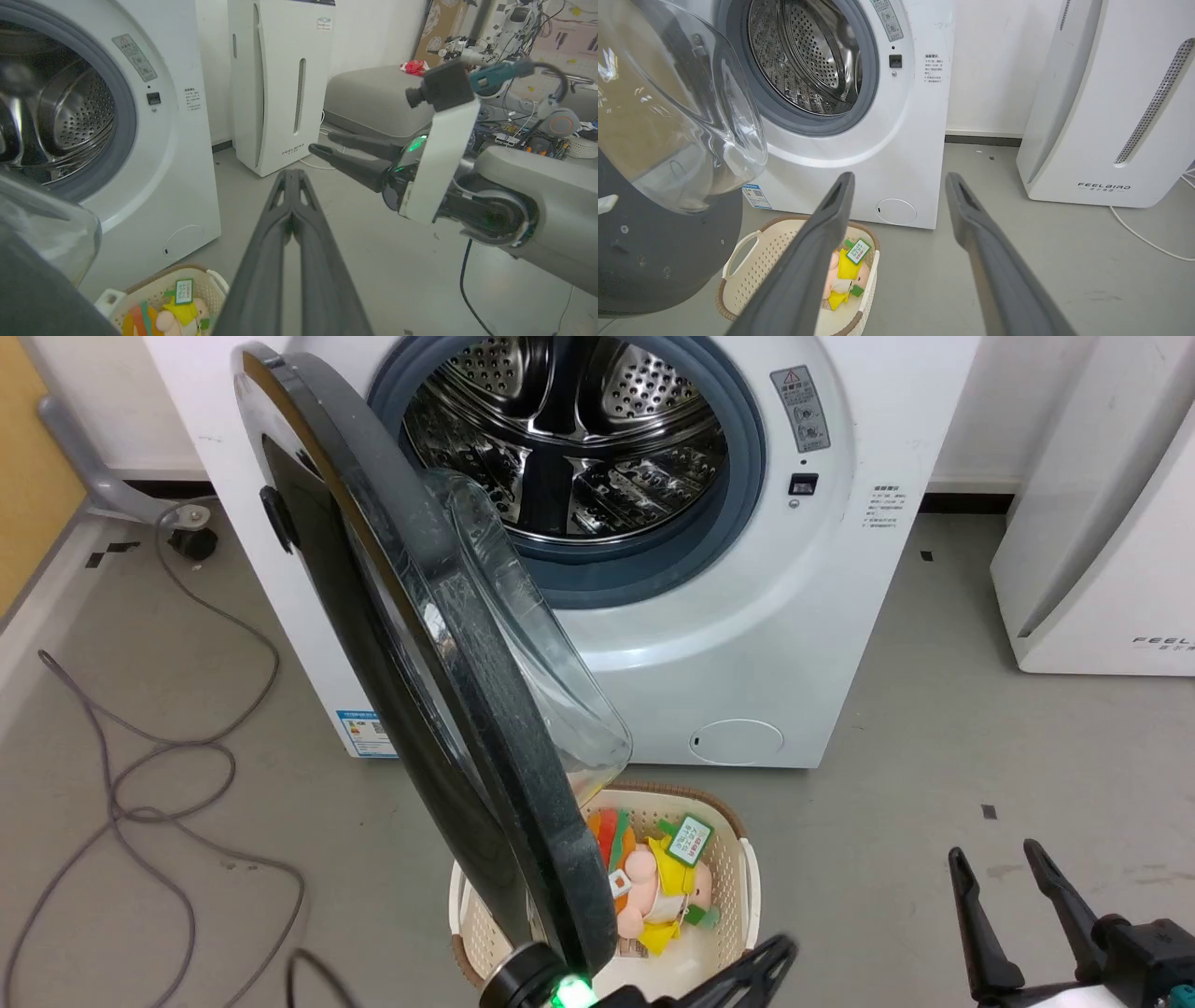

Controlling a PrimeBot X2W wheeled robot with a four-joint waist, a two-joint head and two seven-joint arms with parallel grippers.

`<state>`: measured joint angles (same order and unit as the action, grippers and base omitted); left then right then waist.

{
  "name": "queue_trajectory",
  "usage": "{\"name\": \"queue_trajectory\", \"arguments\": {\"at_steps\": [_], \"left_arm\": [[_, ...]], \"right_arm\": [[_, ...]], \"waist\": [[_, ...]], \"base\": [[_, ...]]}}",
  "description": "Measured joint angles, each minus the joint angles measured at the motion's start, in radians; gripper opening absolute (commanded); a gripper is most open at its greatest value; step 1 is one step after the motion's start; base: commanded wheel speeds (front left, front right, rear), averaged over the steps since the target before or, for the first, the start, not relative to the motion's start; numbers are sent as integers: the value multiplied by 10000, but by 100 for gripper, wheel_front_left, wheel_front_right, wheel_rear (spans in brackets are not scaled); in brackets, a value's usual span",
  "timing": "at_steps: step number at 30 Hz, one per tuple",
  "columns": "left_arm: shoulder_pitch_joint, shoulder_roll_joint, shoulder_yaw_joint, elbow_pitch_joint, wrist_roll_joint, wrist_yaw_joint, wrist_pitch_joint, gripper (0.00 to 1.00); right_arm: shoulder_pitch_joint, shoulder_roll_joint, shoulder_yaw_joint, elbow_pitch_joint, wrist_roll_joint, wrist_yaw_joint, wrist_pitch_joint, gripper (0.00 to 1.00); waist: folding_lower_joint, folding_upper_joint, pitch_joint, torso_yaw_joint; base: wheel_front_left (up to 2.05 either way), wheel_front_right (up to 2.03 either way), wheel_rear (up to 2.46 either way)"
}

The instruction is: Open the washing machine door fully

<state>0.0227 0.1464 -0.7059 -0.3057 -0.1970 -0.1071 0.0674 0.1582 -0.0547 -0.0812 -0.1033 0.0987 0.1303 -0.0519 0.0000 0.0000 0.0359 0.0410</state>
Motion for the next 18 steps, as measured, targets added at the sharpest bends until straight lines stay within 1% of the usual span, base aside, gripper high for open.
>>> {"name": "queue_trajectory", "arguments": {"at_steps": [4,10,14,18], "left_arm": [[-10,-2,107,830,33,251,278,0],[-483,-201,773,1893,138,842,-318,0],[-883,-397,1022,2330,182,1087,-644,0],[-1057,-462,1168,2731,174,1354,-779,0]], "right_arm": [[-1,0,15,21,-2,0,0,100],[-1,0,61,67,-2,0,4,100],[1,0,61,79,-4,0,17,100],[7,0,86,79,-2,0,23,100]], "waist": [[0,0,11,-24],[0,0,-34,-85],[0,0,-93,-96],[0,0,-150,-118]], "base": [[0,0,0],[0,0,0],[0,0,0],[0,0,0]]}}
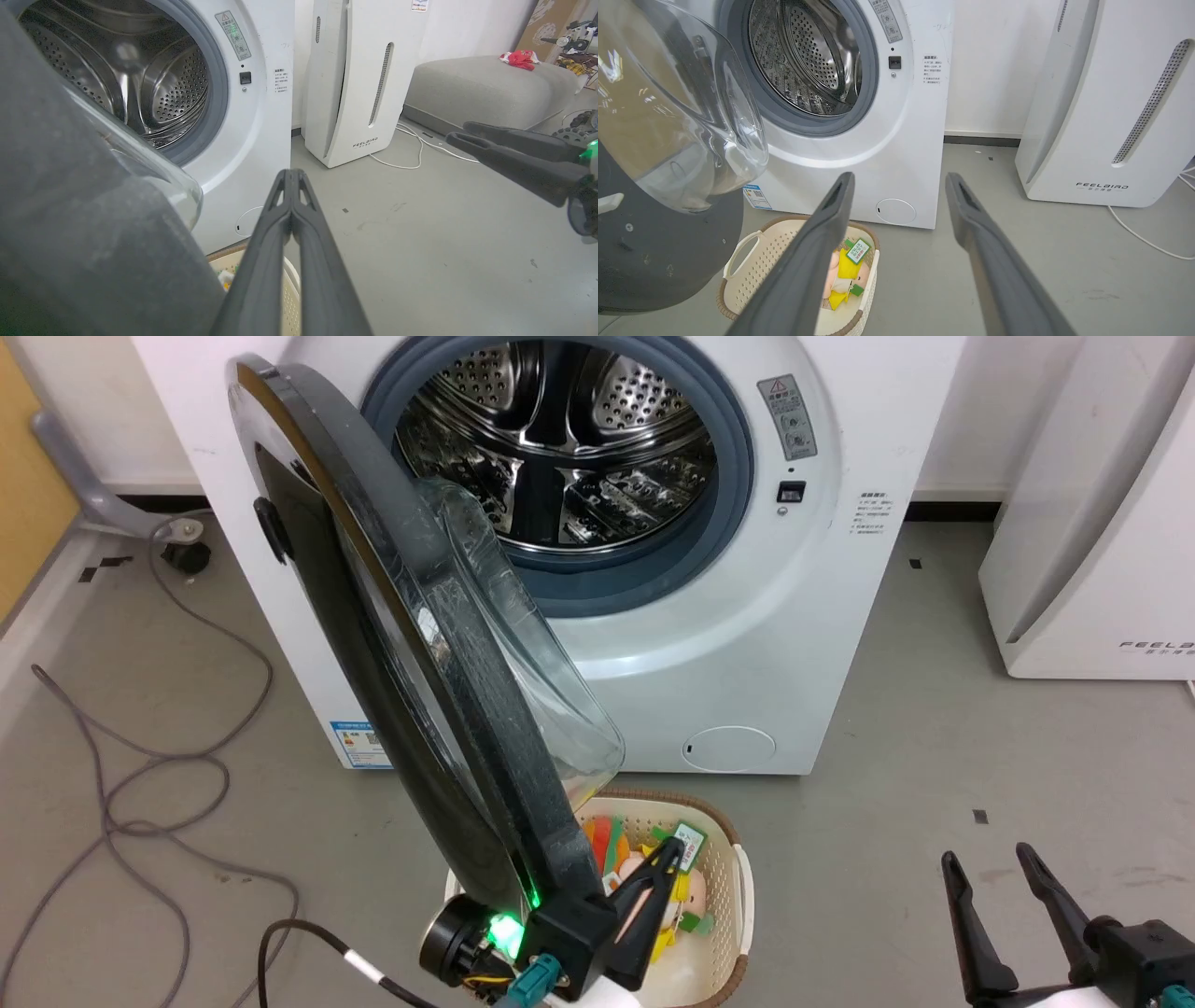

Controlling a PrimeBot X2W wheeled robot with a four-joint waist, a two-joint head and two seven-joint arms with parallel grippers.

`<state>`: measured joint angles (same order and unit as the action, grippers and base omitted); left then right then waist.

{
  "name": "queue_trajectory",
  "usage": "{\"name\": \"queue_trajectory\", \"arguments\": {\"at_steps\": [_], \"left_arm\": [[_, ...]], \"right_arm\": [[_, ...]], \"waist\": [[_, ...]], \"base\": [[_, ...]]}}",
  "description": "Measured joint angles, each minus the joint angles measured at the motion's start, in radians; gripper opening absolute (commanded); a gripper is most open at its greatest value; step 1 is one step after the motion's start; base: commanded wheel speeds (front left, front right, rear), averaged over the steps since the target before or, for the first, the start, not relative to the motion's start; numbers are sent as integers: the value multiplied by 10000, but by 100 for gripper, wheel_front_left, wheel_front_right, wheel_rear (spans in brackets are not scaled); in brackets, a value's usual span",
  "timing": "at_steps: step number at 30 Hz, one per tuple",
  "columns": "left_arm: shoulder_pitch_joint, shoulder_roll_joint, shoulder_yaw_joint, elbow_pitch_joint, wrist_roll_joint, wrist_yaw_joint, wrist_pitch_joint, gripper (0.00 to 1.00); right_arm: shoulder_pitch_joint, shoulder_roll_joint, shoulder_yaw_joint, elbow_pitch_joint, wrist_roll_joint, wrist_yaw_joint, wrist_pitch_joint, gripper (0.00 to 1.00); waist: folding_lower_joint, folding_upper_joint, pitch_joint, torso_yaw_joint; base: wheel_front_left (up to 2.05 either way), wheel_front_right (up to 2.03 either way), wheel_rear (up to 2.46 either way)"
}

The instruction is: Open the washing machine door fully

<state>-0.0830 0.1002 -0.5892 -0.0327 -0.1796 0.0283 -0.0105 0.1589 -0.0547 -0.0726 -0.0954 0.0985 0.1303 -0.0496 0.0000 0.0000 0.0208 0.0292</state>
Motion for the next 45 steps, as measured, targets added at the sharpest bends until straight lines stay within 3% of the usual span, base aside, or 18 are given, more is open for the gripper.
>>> {"name": "queue_trajectory", "arguments": {"at_steps": [10,19,29,45], "left_arm": [[104,-148,314,305,-219,508,-92,0],[1030,326,527,-809,-263,1032,337,0],[1961,825,656,-1942,-276,1467,848,0],[2682,1492,1812,-2568,-353,2343,953,0]], "right_arm": [[44,0,50,-8,2,0,50,100],[214,2,58,-12,75,0,98,100],[234,2,-52,-86,82,0,127,100],[278,8,-117,-148,178,0,140,100]], "waist": [[0,0,-113,6],[0,0,-219,386],[0,0,-219,1352],[0,0,-249,3113]], "base": [[0,0,0],[0,0,0],[0,0,0],[0,0,0]]}}
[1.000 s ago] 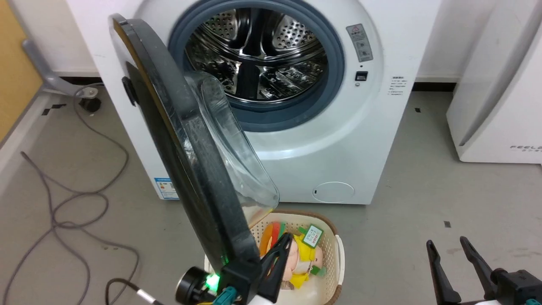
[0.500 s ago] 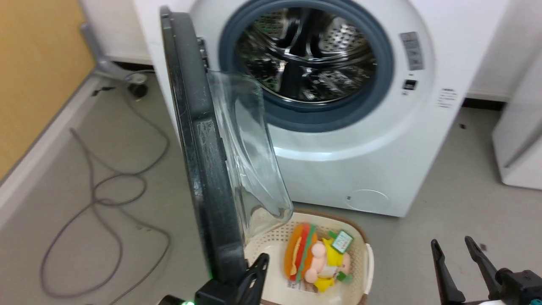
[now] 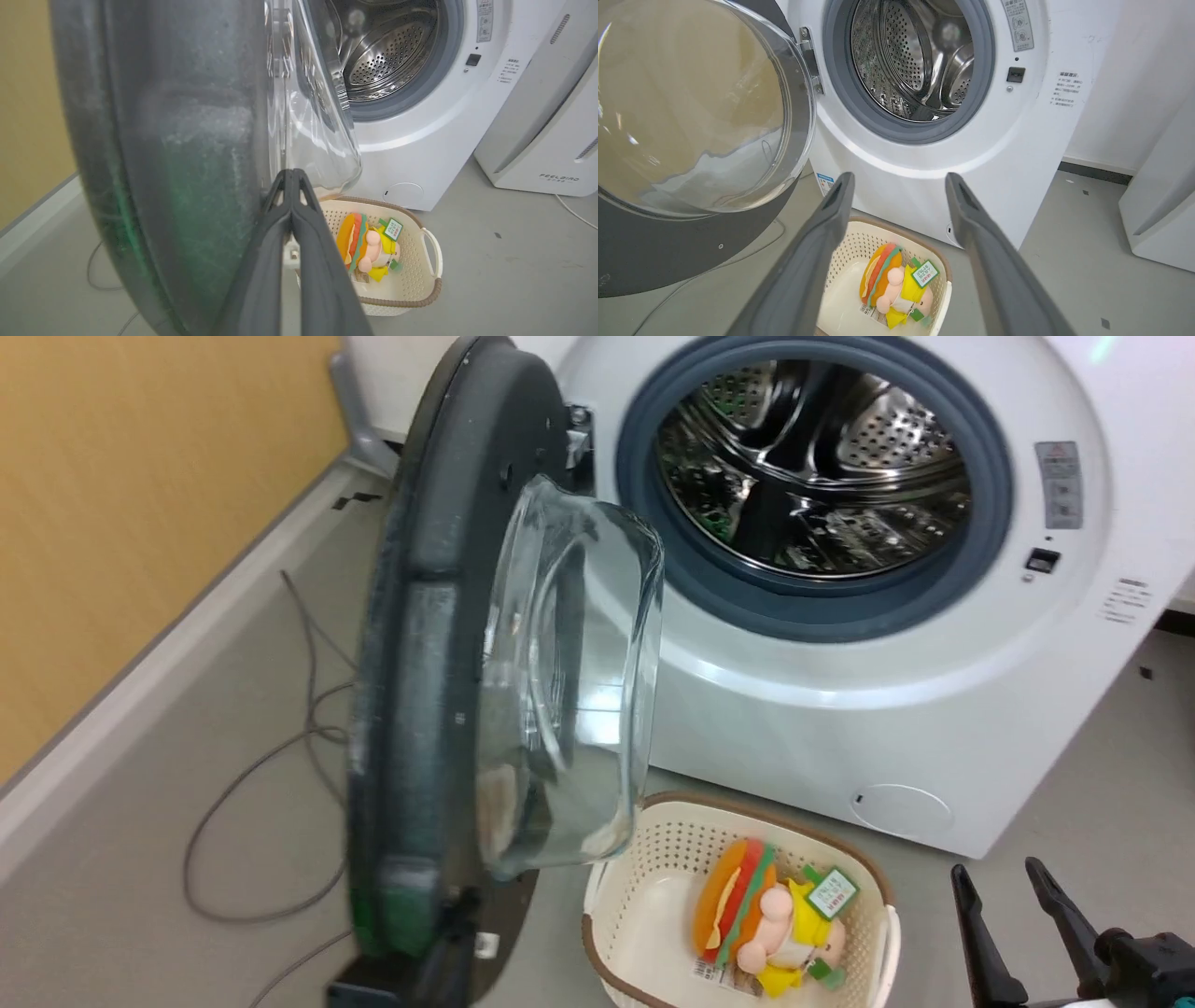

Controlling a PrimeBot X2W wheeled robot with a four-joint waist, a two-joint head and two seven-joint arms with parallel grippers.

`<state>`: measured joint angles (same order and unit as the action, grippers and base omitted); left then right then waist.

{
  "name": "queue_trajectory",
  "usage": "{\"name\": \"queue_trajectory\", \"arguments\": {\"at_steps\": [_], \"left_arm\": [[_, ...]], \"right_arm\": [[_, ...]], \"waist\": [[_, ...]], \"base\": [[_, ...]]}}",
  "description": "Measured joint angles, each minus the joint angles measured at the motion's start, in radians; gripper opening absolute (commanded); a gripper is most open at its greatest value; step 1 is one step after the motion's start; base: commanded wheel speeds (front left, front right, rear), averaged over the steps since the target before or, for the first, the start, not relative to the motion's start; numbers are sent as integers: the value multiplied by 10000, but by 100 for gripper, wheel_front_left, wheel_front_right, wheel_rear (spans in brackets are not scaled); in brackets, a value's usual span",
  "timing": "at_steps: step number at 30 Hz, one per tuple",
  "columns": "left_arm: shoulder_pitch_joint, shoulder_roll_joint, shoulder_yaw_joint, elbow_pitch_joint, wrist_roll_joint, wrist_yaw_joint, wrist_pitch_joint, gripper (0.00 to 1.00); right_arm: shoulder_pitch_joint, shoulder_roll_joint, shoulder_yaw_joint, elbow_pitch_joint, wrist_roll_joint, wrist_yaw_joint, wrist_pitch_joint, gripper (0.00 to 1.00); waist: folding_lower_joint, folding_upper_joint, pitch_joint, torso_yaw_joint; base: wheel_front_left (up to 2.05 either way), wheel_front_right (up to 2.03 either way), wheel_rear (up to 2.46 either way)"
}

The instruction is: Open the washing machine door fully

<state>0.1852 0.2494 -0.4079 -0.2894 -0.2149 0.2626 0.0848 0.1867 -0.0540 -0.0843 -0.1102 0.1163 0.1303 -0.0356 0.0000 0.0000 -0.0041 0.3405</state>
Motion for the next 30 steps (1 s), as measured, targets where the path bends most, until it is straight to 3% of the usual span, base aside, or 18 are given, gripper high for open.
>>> {"name": "queue_trajectory", "arguments": {"at_steps": [14,19,30], "left_arm": [[-36,930,1935,717,-219,606,-443,0],[-327,1081,2905,1634,-771,790,-844,0],[-2015,1661,4180,4594,-1779,121,-2134,0]], "right_arm": [[-1,0,98,59,142,0,2,100],[-11,0,98,128,184,0,6,100],[-146,2,228,228,244,0,96,100]], "waist": [[0,0,96,-76],[0,0,212,-240],[0,0,674,-645]], "base": [[0,0,0],[0,0,0],[0,0,0]]}}
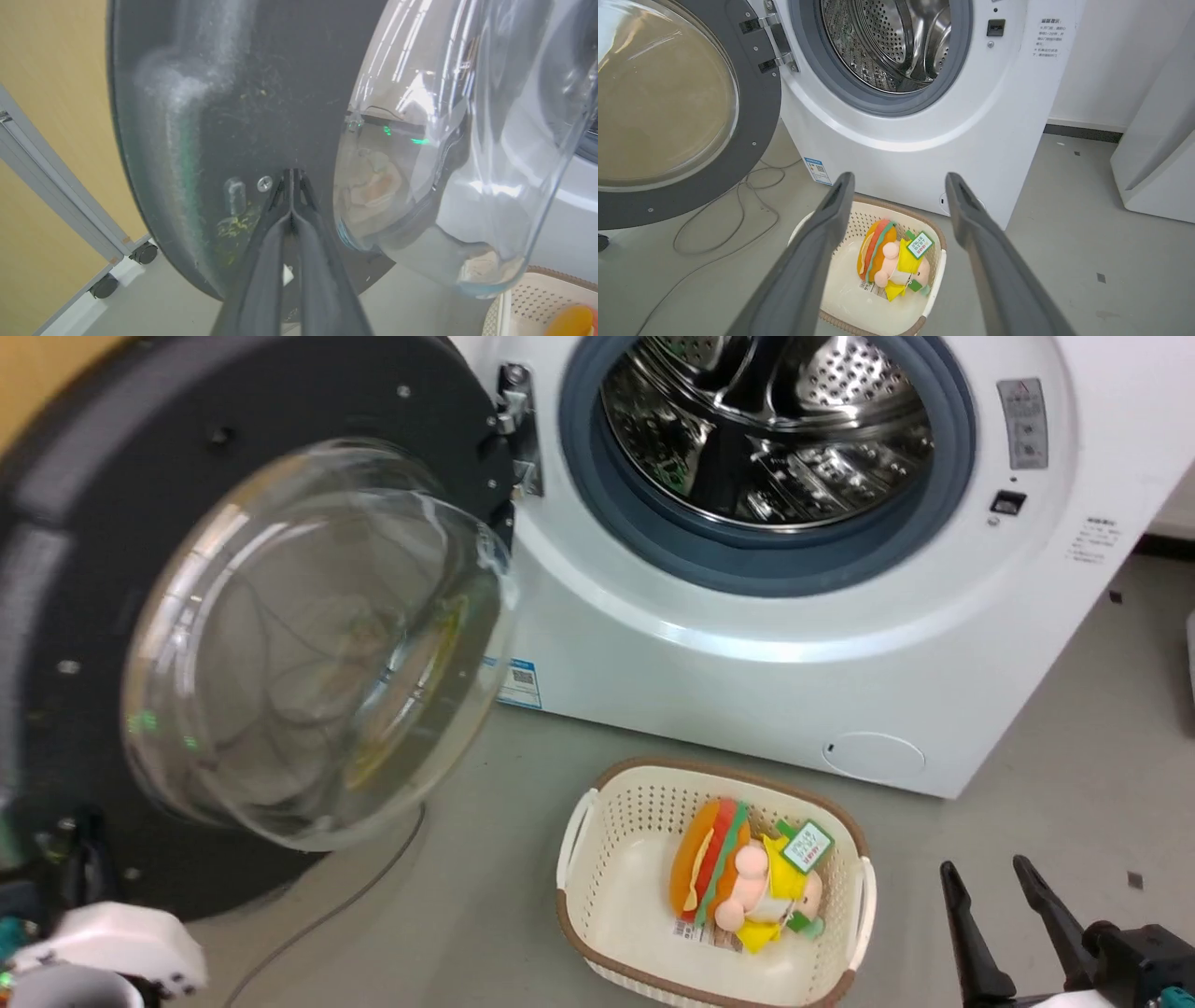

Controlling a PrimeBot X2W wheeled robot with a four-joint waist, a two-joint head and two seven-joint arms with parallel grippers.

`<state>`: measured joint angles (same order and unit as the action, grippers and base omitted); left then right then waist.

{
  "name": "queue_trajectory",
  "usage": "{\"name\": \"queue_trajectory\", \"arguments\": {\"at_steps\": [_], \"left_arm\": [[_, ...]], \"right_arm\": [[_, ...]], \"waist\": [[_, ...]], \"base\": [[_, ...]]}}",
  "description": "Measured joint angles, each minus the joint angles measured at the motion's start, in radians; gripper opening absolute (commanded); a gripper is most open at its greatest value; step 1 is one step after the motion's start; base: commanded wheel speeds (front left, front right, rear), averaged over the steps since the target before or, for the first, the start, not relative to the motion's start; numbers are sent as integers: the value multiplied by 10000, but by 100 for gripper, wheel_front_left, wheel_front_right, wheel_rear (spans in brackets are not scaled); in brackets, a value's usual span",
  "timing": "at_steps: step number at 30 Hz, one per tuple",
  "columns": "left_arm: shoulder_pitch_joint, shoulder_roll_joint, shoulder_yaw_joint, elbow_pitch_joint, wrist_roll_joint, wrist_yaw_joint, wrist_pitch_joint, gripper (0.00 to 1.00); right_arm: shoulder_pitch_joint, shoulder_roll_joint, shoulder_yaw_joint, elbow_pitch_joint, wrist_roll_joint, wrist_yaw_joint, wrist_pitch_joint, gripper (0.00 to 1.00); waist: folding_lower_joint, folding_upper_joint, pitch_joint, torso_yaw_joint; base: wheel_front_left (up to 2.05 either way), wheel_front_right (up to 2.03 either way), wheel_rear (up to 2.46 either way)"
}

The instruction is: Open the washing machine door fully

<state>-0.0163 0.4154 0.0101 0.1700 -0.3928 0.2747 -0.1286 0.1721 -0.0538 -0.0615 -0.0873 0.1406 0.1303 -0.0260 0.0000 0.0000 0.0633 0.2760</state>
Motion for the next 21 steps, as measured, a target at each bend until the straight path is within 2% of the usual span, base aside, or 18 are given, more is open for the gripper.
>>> {"name": "queue_trajectory", "arguments": {"at_steps": [6,12,17,21], "left_arm": [[-1051,307,374,1666,-293,-571,-842,0],[-1935,614,654,3152,-347,-1037,-1193,0],[-2132,667,892,3553,-291,-1135,-1275,0],[-1932,541,1248,3016,8,-1143,-1279,0]], "right_arm": [[-82,0,-10,23,-4,0,12,100],[-178,0,10,31,-19,0,75,100],[-174,0,19,31,-19,0,113,100],[-164,0,-29,44,-13,0,125,100]], "waist": [[0,0,282,-205],[0,0,356,-364],[1,0,228,-432],[1,0,56,-454]], "base": [[0,0,0],[0,0,0],[0,0,0],[0,0,0]]}}
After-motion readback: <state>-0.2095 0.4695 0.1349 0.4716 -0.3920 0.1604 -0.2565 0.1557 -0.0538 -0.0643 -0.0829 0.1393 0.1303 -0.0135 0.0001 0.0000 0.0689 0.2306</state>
